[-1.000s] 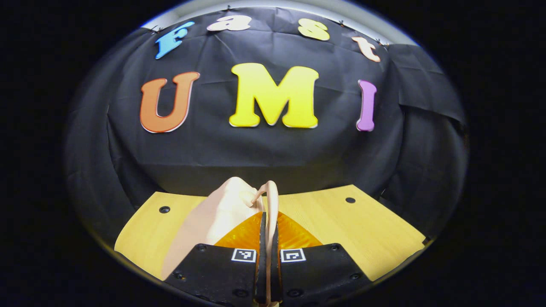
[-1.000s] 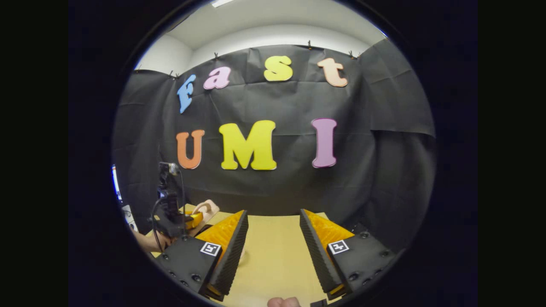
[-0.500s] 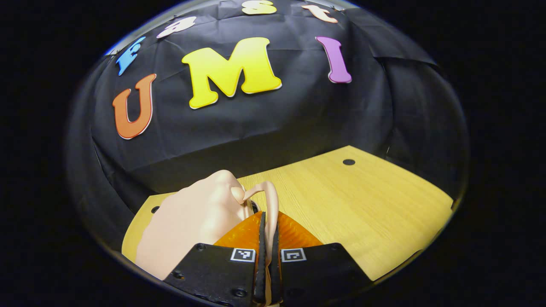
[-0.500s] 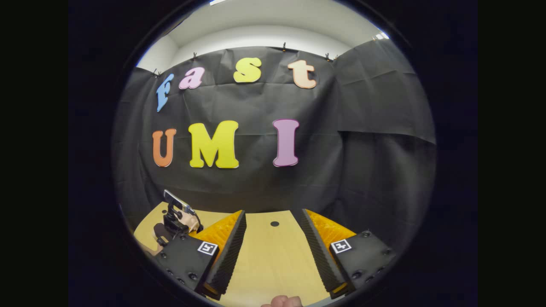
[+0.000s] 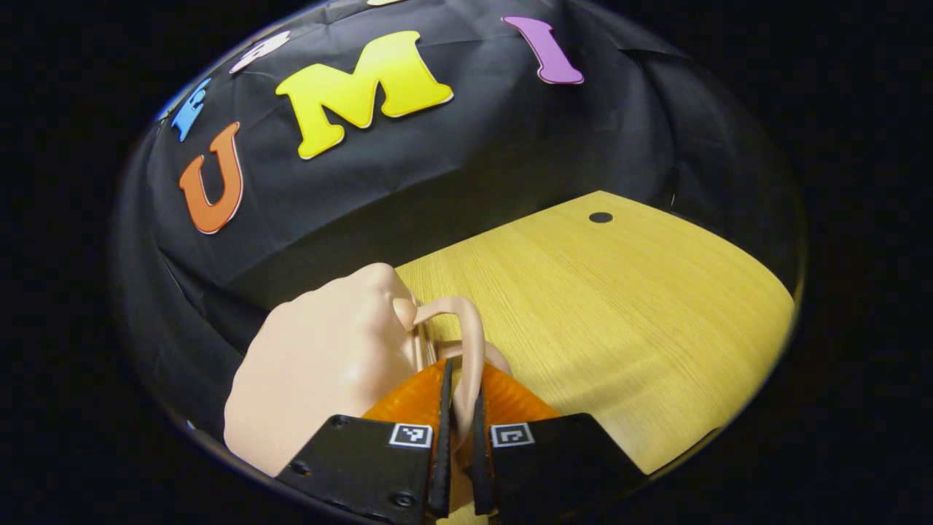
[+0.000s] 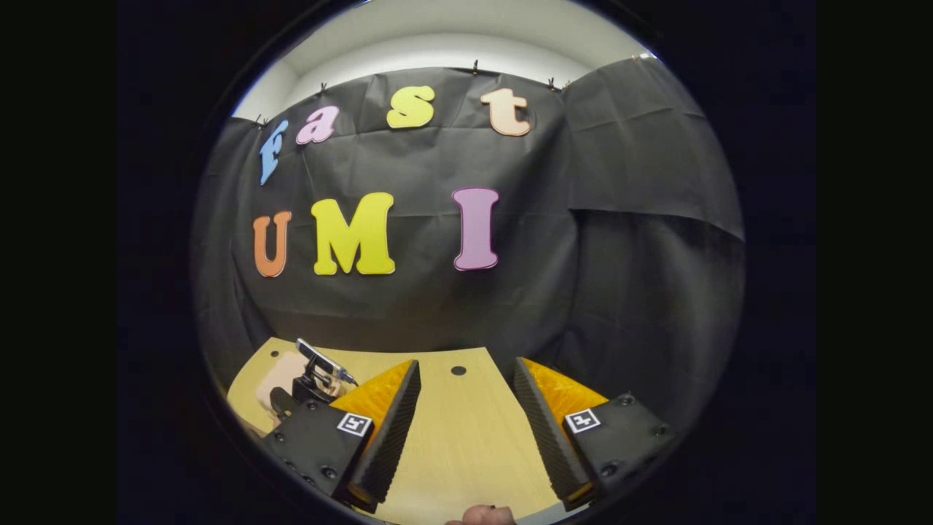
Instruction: First open the suitcase, pack the skin care products into it, and then close the suitcase.
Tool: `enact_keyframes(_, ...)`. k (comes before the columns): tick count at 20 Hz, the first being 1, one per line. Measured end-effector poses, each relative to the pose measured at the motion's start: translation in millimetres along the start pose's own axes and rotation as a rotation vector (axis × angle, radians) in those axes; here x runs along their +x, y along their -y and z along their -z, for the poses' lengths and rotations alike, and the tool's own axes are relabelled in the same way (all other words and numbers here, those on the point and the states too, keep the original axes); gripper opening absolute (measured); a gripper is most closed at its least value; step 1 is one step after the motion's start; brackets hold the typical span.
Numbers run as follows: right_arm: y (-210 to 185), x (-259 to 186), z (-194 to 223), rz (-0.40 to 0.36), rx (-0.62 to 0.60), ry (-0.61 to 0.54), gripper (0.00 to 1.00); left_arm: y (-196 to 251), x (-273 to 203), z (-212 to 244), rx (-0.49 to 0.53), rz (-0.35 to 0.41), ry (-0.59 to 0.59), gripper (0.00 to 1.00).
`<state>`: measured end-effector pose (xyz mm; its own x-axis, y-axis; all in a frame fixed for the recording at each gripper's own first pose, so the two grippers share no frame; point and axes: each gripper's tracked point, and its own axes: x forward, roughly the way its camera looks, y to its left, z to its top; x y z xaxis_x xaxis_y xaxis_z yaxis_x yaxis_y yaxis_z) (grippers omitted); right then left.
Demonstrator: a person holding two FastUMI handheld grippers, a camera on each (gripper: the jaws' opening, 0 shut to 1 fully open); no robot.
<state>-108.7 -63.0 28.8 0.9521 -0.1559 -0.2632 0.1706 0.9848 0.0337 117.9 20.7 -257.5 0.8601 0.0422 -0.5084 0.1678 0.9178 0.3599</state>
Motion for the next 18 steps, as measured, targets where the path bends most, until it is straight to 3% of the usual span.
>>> enact_keyframes(2,0,2,2,-0.011,-0.001,-0.007,0.78,5,0,2,0.035,0.006,-0.006,0.18)
enact_keyframes(5,0,6,1,-0.03,-0.001,-0.008,0.78,22,1,6,0.067,0.066,-0.04,0.35)
enact_keyframes(8,-4,12,-6,-0.058,-0.009,0.012,0.77,27,-17,-13,0.046,0.075,0.041,0.93)
enact_keyframes(12,-21,28,-22,-0.122,0.001,0.051,0.77,11,-65,-71,-0.084,0.061,0.201,0.94)
enact_keyframes(18,-70,50,-58,-0.246,0.026,0.15,0.77,-59,-138,-149,-0.242,-0.041,0.398,0.94)
